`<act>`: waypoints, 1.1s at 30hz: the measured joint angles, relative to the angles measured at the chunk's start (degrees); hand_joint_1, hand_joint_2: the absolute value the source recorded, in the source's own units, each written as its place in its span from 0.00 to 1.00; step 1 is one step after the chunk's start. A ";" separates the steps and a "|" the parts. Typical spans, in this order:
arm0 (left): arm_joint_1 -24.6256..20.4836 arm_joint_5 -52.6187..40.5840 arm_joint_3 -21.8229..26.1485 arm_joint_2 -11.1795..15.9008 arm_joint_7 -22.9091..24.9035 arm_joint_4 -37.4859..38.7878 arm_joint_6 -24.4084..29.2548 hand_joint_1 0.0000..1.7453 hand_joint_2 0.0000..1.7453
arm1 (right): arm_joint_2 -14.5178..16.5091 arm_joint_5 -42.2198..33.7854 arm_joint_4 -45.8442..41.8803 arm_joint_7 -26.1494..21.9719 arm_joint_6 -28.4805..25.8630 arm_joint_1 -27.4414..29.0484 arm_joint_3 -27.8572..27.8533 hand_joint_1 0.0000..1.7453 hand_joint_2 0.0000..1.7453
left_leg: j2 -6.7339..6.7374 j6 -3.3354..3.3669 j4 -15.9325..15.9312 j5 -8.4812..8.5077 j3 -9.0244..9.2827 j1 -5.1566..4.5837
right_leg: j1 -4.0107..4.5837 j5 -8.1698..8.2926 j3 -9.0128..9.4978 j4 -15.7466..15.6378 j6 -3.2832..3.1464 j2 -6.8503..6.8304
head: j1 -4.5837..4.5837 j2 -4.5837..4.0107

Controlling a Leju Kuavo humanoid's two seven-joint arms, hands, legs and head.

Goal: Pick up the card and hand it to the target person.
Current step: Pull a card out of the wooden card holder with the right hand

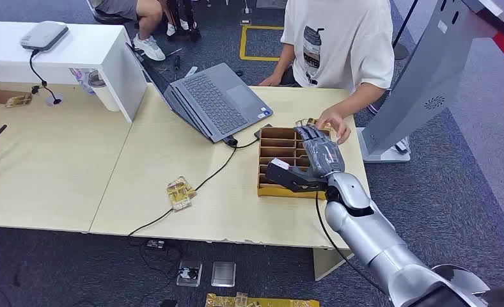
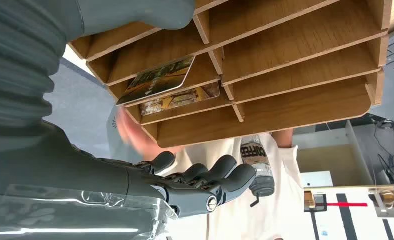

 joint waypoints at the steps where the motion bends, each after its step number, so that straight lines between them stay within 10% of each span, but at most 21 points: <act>1: 0.00 0.01 0.00 -0.01 -0.01 0.00 0.04 0.00 1.00 | 0.02 0.01 0.08 -0.02 0.00 -0.03 0.00 0.19 1.00 | 0.00 0.00 0.00 0.00 0.00 0.00 | 0.00 0.00 0.00 0.00 0.00 0.00 | 0.00 0.00; 33: 0.01 0.58 0.00 -0.25 -0.37 0.01 0.59 0.00 1.00 | 0.41 0.54 0.75 -1.31 -0.09 -0.77 -0.02 0.31 1.00 | 0.00 0.00 0.00 0.00 0.01 0.00 | 0.00 0.00 0.00 0.00 0.00 0.00 | -0.02 0.00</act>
